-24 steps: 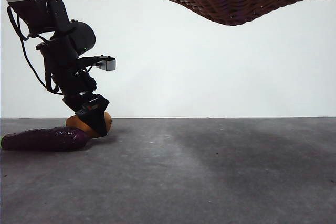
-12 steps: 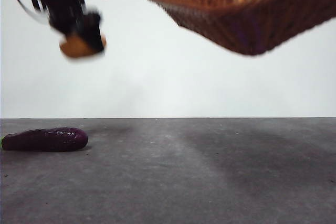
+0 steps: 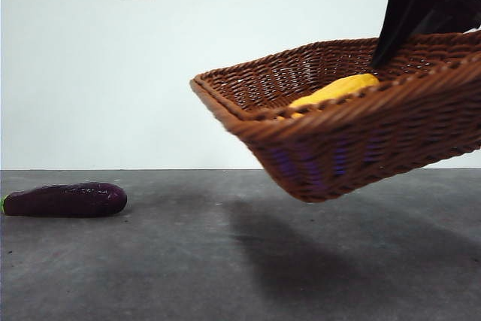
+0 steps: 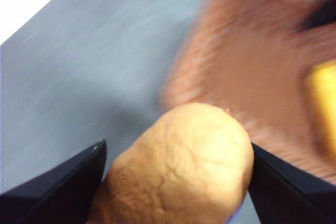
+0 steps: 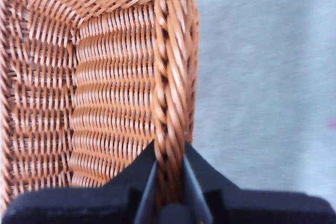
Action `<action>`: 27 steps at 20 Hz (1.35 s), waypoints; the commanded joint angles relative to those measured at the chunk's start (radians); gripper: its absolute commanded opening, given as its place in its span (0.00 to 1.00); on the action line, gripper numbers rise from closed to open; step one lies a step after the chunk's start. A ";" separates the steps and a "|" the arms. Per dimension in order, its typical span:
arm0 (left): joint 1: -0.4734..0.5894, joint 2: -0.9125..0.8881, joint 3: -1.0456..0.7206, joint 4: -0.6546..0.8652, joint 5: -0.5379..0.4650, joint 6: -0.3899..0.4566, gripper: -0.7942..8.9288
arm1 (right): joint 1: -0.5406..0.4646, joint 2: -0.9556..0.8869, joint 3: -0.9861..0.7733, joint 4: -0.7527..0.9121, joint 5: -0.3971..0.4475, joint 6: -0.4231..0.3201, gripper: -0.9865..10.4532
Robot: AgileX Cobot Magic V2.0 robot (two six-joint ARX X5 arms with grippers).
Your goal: Help me put the vegetables on the table into the basket
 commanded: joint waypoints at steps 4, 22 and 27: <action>-0.272 -0.021 -0.234 0.195 -0.111 -0.196 0.08 | 0.002 -0.002 -0.011 0.034 -0.055 0.057 0.08; -0.444 0.278 -0.307 0.433 -0.047 -0.490 0.60 | 0.080 -0.002 -0.011 0.043 -0.022 0.075 0.08; -0.428 0.249 -0.286 0.368 -0.046 -0.488 0.60 | 0.080 -0.002 -0.011 0.042 -0.022 0.071 0.08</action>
